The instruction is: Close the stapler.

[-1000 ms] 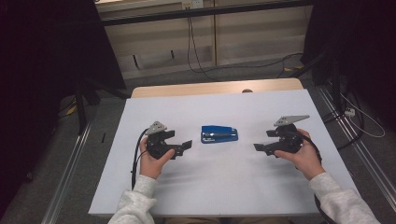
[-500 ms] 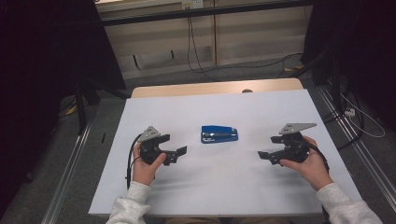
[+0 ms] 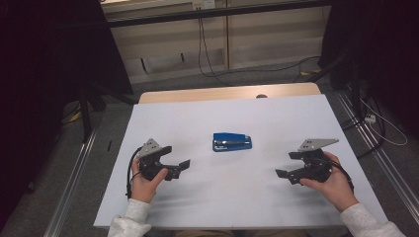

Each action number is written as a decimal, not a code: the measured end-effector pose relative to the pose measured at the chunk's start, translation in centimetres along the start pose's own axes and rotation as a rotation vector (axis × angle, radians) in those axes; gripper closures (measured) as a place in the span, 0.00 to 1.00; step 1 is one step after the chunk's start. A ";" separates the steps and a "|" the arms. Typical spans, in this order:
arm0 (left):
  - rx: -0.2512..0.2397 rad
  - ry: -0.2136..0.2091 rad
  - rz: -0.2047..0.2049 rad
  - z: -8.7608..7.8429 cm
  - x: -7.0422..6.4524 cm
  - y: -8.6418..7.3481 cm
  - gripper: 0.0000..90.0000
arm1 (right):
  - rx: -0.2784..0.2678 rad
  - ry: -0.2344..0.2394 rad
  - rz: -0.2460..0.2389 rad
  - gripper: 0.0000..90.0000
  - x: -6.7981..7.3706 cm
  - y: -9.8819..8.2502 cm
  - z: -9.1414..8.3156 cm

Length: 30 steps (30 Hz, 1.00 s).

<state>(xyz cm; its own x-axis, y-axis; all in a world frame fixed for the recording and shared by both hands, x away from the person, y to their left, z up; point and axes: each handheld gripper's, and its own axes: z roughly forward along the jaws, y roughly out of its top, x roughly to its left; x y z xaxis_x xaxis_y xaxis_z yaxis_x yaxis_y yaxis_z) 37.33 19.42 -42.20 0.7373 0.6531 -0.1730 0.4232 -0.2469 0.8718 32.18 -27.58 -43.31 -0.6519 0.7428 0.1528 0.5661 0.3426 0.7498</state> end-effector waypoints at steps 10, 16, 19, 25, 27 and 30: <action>0.000 0.000 0.002 -1.1 0.1 -0.6 0.06 | 0.007 0.003 -0.005 0.14 0.3 -0.8 -0.9; 0.001 0.012 -0.007 -1.9 0.4 -1.2 0.06 | 0.006 0.004 -0.011 0.14 0.5 -1.1 -1.3; -0.006 0.010 -0.007 -2.6 0.5 -1.5 0.06 | 0.004 0.005 -0.007 0.14 0.5 -1.3 -1.7; -0.026 0.014 -0.012 -3.8 0.5 -2.1 0.06 | -0.016 -0.001 -0.002 0.14 0.5 -1.7 -2.4; -0.040 0.013 -0.015 -4.2 0.5 -2.4 0.06 | -0.015 -0.002 0.000 0.14 0.5 -1.8 -2.6; -0.039 0.017 -0.017 -4.7 0.6 -2.6 0.06 | -0.016 0.000 0.004 0.14 0.5 -1.9 -2.7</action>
<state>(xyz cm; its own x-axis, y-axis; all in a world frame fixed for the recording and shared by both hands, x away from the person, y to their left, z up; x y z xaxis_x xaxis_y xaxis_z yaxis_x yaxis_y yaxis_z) 34.18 23.78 -42.45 0.7210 0.6691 -0.1802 0.4144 -0.2079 0.8860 29.41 -29.45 -42.91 -0.6497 0.7440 0.1559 0.5607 0.3306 0.7591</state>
